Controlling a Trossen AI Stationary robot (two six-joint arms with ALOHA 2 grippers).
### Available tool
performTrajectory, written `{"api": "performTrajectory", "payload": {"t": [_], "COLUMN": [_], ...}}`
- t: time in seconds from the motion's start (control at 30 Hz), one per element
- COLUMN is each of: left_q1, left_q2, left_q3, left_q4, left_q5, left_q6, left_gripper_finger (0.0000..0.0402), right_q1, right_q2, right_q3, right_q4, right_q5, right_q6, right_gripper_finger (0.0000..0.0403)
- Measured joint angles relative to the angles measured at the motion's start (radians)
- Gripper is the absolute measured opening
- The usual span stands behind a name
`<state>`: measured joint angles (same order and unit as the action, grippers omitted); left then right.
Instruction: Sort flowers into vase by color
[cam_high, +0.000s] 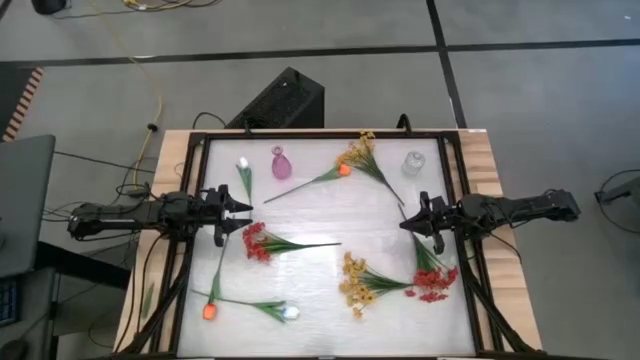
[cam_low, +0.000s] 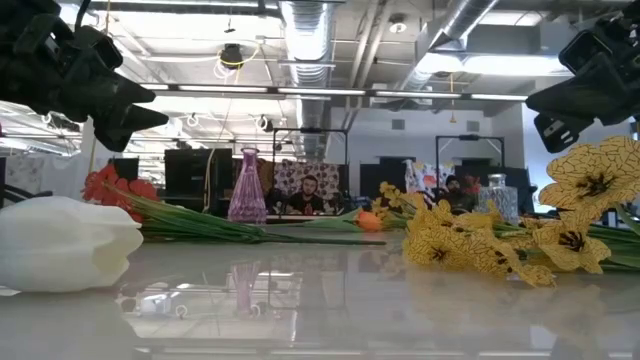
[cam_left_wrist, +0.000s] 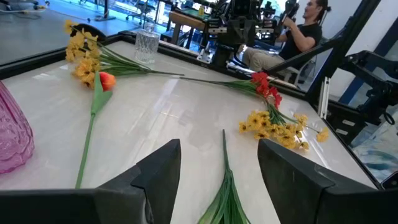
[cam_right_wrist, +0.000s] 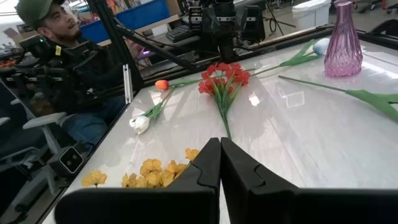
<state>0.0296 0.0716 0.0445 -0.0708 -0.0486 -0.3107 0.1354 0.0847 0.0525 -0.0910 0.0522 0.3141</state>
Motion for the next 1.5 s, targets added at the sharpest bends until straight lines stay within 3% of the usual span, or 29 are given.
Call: {"api": "performTrajectory", "payload": {"t": [1.37,1.5], "left_q1": [0.000,0.000], "left_q2": [0.000,0.000], "left_q3": [0.000,-0.001], "left_q4": [0.001,0.064], "left_q5": [0.000,-0.055], "left_q6": [0.000,0.014], "left_gripper_finger": [0.0203,0.0203], "right_q1": [0.000,0.000], "right_q2": [0.000,0.000], "right_q3": [0.000,0.000], "right_q4": [0.000,0.000], "right_q5": [0.000,0.000], "right_q6": [0.000,0.000], "right_gripper_finger": [0.0036,0.0036]}}
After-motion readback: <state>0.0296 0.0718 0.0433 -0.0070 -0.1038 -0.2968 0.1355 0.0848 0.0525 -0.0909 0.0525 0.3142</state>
